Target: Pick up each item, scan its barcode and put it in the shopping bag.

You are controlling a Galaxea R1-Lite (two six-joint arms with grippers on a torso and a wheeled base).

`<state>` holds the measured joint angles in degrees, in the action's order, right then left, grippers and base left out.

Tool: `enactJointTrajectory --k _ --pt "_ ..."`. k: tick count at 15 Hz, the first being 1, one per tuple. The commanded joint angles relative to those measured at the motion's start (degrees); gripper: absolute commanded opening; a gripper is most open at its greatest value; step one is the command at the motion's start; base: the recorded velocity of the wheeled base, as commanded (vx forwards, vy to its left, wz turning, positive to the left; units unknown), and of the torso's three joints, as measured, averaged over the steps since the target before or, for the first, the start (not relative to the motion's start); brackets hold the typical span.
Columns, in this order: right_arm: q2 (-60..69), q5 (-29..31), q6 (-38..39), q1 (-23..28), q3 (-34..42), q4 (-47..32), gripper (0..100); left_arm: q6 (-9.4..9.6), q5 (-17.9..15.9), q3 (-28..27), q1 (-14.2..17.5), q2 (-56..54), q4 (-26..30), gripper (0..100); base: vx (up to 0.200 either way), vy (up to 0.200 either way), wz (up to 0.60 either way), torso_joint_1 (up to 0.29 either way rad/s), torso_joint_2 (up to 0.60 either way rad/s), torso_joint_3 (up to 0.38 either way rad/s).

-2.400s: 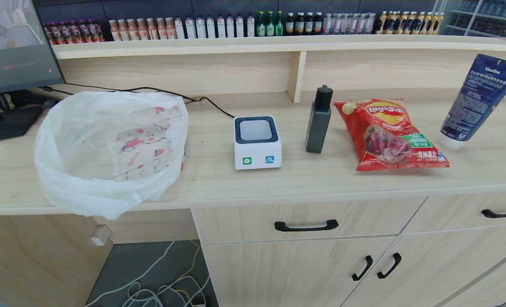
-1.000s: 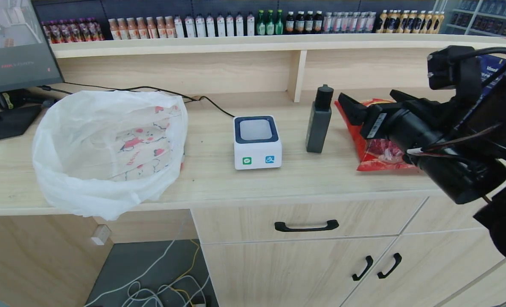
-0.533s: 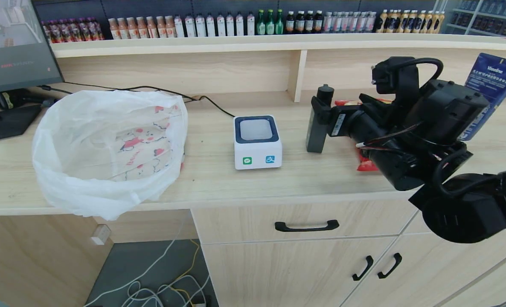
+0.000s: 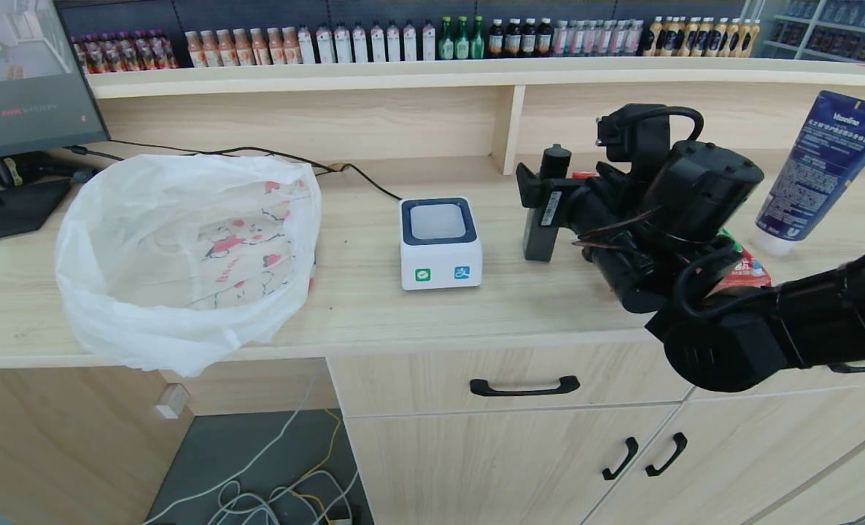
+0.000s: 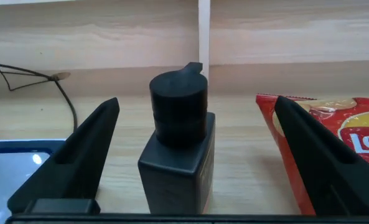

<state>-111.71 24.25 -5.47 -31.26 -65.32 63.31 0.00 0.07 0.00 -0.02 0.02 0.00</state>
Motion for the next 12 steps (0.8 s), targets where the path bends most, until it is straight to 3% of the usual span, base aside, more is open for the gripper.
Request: enactJointTrajectory --k 1,12 --pt "-0.43 0.10 0.02 -0.03 -0.07 -0.02 100 0.00 0.01 0.00 0.02 -0.02 0.09 100 0.000 0.000 0.00 0.000 0.00 0.000" --pt "-3.77 1.94 0.90 0.67 -0.42 1.03 100 0.00 0.01 0.00 0.02 -0.02 0.00 100 0.000 0.000 0.00 0.000 0.00 0.000"
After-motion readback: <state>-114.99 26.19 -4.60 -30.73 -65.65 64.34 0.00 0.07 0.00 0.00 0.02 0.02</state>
